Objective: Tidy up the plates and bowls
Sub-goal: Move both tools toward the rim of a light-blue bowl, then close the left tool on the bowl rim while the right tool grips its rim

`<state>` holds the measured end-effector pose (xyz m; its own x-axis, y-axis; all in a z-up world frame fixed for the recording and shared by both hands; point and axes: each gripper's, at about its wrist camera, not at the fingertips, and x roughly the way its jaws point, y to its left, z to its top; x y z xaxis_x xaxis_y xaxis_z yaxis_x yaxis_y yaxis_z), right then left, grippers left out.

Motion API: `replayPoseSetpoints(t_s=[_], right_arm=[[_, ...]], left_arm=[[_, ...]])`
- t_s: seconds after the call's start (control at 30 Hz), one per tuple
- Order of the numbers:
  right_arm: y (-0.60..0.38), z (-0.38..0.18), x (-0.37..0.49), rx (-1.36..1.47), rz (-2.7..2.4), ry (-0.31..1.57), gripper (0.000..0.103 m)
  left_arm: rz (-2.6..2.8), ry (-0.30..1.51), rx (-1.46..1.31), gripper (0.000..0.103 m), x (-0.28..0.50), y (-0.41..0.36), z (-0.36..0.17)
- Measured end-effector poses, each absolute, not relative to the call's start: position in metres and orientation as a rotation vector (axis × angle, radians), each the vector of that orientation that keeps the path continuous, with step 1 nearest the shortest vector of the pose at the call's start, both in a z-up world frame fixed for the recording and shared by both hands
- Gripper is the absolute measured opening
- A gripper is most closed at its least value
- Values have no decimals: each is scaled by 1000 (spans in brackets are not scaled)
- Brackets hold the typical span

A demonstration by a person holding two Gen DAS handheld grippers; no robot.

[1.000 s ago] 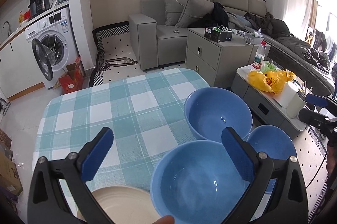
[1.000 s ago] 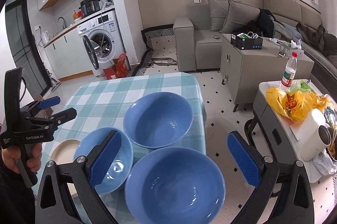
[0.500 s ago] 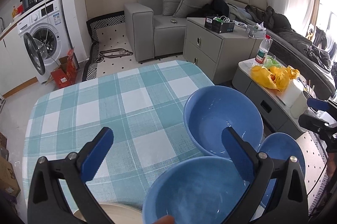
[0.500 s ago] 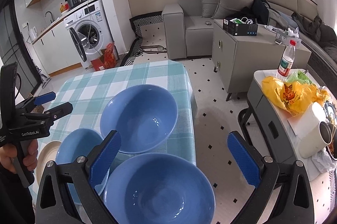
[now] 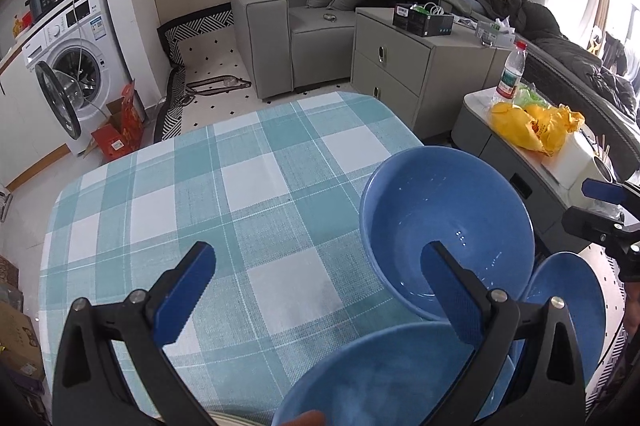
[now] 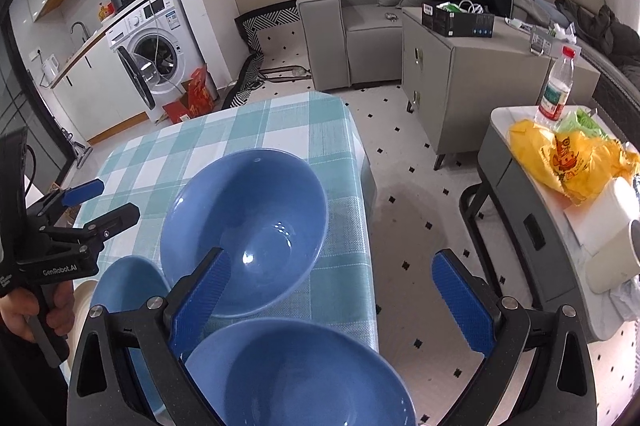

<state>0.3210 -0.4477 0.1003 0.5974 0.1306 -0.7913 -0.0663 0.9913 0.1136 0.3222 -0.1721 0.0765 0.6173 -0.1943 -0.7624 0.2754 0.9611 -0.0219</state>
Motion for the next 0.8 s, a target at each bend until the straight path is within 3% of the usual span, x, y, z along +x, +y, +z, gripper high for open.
replayPoseSetpoints(t_s=[0.47,0.63,0.67,0.73,0.8], right_arm=[[-450,57,354,123,111,1009,99],[-443,48,360,111,125,1033,89],[-442,47,361,108,130,1037,84],[-439,45,362,102,138,1044,77],[-436,43,363,99,147,1048,70]], left_arm=[[-327,922,132,101,339,-192,51],[-331,943,136,95,343,-195,44],[-332,945,135,93,343,-195,43],[-349,959,131,77,344,-196,40],[-362,970,136,70,344,-198,38]])
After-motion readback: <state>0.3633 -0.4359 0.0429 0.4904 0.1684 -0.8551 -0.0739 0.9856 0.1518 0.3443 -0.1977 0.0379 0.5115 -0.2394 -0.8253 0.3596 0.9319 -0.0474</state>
